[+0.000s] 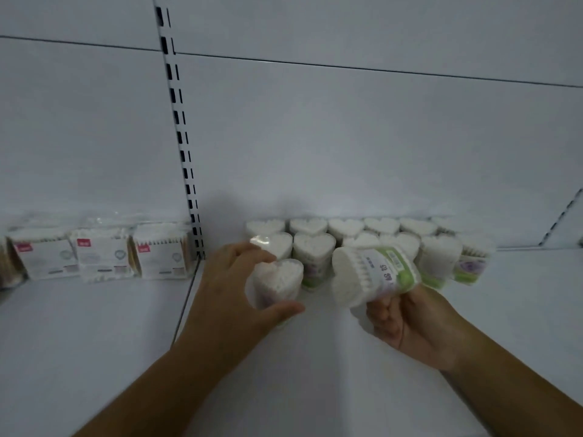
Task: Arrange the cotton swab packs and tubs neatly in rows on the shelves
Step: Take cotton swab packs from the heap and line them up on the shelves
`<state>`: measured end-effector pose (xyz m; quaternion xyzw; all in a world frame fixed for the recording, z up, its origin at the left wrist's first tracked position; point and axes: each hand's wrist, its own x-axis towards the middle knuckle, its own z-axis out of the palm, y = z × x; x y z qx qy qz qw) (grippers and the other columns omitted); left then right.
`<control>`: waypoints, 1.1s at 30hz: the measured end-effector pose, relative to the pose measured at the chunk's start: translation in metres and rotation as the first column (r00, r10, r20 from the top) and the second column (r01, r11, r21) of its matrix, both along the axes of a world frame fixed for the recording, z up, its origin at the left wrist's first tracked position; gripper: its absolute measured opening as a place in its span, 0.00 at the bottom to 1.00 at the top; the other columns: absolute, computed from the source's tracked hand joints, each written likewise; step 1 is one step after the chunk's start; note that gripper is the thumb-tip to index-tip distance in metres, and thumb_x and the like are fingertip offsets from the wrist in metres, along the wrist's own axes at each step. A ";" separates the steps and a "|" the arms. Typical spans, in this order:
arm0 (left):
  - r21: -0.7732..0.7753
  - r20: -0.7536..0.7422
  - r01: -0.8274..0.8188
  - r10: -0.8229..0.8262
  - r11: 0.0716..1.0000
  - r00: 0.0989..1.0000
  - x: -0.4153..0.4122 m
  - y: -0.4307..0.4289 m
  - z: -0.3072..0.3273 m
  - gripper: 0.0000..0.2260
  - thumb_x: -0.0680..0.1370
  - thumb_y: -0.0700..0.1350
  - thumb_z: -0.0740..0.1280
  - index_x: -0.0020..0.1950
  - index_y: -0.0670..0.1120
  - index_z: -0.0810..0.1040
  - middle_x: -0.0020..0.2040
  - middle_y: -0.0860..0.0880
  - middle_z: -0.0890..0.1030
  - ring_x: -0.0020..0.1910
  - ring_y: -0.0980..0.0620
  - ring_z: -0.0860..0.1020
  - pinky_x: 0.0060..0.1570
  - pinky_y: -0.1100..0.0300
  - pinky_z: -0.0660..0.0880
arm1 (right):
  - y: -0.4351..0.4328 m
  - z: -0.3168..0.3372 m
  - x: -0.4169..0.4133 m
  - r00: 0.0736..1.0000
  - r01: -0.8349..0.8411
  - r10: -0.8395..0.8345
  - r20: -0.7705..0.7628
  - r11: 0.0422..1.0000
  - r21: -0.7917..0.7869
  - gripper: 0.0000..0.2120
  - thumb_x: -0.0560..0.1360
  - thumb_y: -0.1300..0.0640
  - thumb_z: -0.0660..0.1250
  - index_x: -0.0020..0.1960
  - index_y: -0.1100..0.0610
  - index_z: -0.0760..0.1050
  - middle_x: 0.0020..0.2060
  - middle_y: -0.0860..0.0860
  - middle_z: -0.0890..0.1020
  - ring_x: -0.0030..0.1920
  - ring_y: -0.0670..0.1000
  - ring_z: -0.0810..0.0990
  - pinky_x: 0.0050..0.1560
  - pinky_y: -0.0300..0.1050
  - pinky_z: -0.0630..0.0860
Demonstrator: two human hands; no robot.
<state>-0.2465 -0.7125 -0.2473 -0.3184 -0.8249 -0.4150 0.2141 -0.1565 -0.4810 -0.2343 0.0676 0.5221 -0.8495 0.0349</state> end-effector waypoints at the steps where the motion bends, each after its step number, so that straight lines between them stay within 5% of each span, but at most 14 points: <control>1: 0.016 -0.080 -0.009 0.010 1.000 0.997 0.002 -0.001 0.002 0.28 0.62 0.67 0.68 0.53 0.51 0.78 0.55 0.55 0.73 0.58 0.59 0.67 0.61 0.77 0.57 | -0.001 0.000 0.000 1.000 -0.020 0.021 -0.011 1.000 0.014 0.21 0.42 0.52 0.84 0.30 0.54 0.81 0.24 0.51 0.74 0.22 0.46 0.71 0.20 0.36 0.67; 3: 0.067 -0.217 0.026 -0.010 0.997 0.976 0.008 -0.002 0.008 0.26 0.66 0.63 0.70 0.54 0.47 0.78 0.55 0.52 0.75 0.59 0.56 0.69 0.64 0.71 0.59 | -0.004 0.002 0.001 0.997 -0.076 0.077 -0.030 0.996 0.043 0.18 0.47 0.50 0.84 0.33 0.53 0.82 0.26 0.51 0.75 0.24 0.46 0.71 0.22 0.36 0.66; 5: 0.060 -0.272 0.112 -0.092 0.992 0.958 0.014 -0.001 0.011 0.25 0.69 0.64 0.69 0.57 0.47 0.76 0.57 0.53 0.76 0.61 0.57 0.70 0.66 0.68 0.61 | -0.008 0.001 0.002 0.992 -0.111 0.114 -0.045 0.992 0.063 0.08 0.63 0.48 0.77 0.36 0.52 0.83 0.28 0.51 0.76 0.25 0.46 0.71 0.23 0.36 0.65; 8: 0.014 -0.230 0.202 -0.193 0.979 0.954 0.019 0.001 0.012 0.27 0.71 0.69 0.64 0.63 0.53 0.71 0.60 0.66 0.71 0.67 0.63 0.66 0.66 0.66 0.64 | -0.012 -0.006 0.006 0.981 -0.184 0.187 -0.042 0.981 0.057 0.26 0.84 0.52 0.49 0.42 0.53 0.84 0.33 0.54 0.80 0.27 0.48 0.75 0.23 0.37 0.68; 10: 0.026 -0.183 0.232 -0.223 0.972 0.957 0.022 0.001 0.013 0.26 0.71 0.68 0.63 0.64 0.56 0.69 0.63 0.72 0.67 0.67 0.66 0.65 0.61 0.66 0.68 | -0.018 -0.008 0.007 0.963 -0.258 0.262 -0.055 0.963 0.074 0.23 0.83 0.51 0.48 0.52 0.52 0.83 0.39 0.56 0.82 0.33 0.50 0.78 0.25 0.38 0.72; 13: 0.105 -0.135 0.267 -0.252 0.958 0.958 0.027 -0.002 0.017 0.20 0.73 0.68 0.62 0.63 0.63 0.68 0.62 0.71 0.70 0.63 0.68 0.70 0.58 0.74 0.67 | -0.020 -0.011 0.007 0.936 -0.304 0.329 -0.121 0.934 0.188 0.17 0.78 0.43 0.62 0.59 0.51 0.79 0.47 0.57 0.83 0.39 0.52 0.81 0.30 0.41 0.76; 15: 0.157 -0.117 0.283 -0.267 0.946 0.957 0.029 -0.005 0.018 0.20 0.74 0.66 0.64 0.63 0.63 0.70 0.61 0.65 0.73 0.61 0.65 0.72 0.57 0.75 0.66 | -0.020 -0.017 0.004 0.956 -0.063 0.154 -0.251 0.940 0.334 0.19 0.71 0.38 0.68 0.55 0.46 0.80 0.49 0.53 0.83 0.43 0.51 0.81 0.34 0.42 0.77; 17: 0.149 -0.140 0.311 -0.291 0.939 0.946 0.030 -0.004 0.018 0.21 0.74 0.64 0.65 0.64 0.57 0.73 0.60 0.63 0.75 0.62 0.61 0.73 0.59 0.72 0.67 | -0.021 -0.018 0.004 0.879 0.259 -0.032 -0.475 0.870 0.420 0.20 0.68 0.32 0.67 0.53 0.43 0.79 0.51 0.48 0.82 0.47 0.49 0.80 0.41 0.42 0.77; 19: 0.108 -0.169 0.342 -0.322 0.933 0.932 0.029 -0.001 0.017 0.22 0.73 0.61 0.68 0.63 0.54 0.74 0.61 0.62 0.76 0.63 0.57 0.74 0.61 0.69 0.67 | -0.023 -0.014 0.009 0.814 0.334 0.048 -0.579 0.778 0.533 0.25 0.67 0.30 0.68 0.59 0.40 0.75 0.56 0.45 0.80 0.51 0.49 0.79 0.47 0.41 0.76; 23: 0.097 -0.170 0.363 -0.343 0.927 0.924 0.027 0.006 0.013 0.24 0.68 0.61 0.73 0.60 0.52 0.77 0.60 0.60 0.78 0.62 0.57 0.75 0.61 0.68 0.68 | -0.028 -0.011 0.017 0.834 0.345 0.227 -0.502 0.495 0.797 0.31 0.63 0.41 0.75 0.64 0.38 0.71 0.55 0.42 0.79 0.51 0.46 0.77 0.48 0.34 0.72; 26: 0.123 -0.183 0.295 -0.270 0.948 0.945 0.022 0.004 0.010 0.25 0.68 0.64 0.71 0.61 0.54 0.75 0.62 0.59 0.77 0.65 0.58 0.73 0.63 0.69 0.66 | -0.029 -0.012 0.015 0.801 0.491 0.108 -0.589 0.445 0.749 0.30 0.62 0.46 0.76 0.62 0.35 0.70 0.54 0.38 0.79 0.51 0.43 0.79 0.47 0.30 0.72; 29: 0.075 -0.105 0.131 -0.123 0.988 0.987 0.012 0.001 0.001 0.24 0.67 0.63 0.70 0.61 0.61 0.73 0.64 0.58 0.74 0.66 0.59 0.70 0.65 0.72 0.62 | -0.024 -0.017 0.007 0.871 0.457 -0.073 -0.486 0.482 0.748 0.33 0.62 0.54 0.81 0.54 0.25 0.70 0.53 0.31 0.77 0.51 0.38 0.79 0.48 0.29 0.74; 33: -0.036 -0.068 0.074 -0.076 0.997 0.995 0.000 0.002 -0.014 0.20 0.67 0.58 0.67 0.59 0.62 0.74 0.61 0.64 0.72 0.63 0.65 0.69 0.61 0.77 0.60 | -0.018 -0.027 -0.001 0.927 0.372 -0.111 -0.357 0.379 0.848 0.28 0.60 0.52 0.81 0.51 0.34 0.70 0.49 0.32 0.78 0.52 0.31 0.74 0.47 0.23 0.69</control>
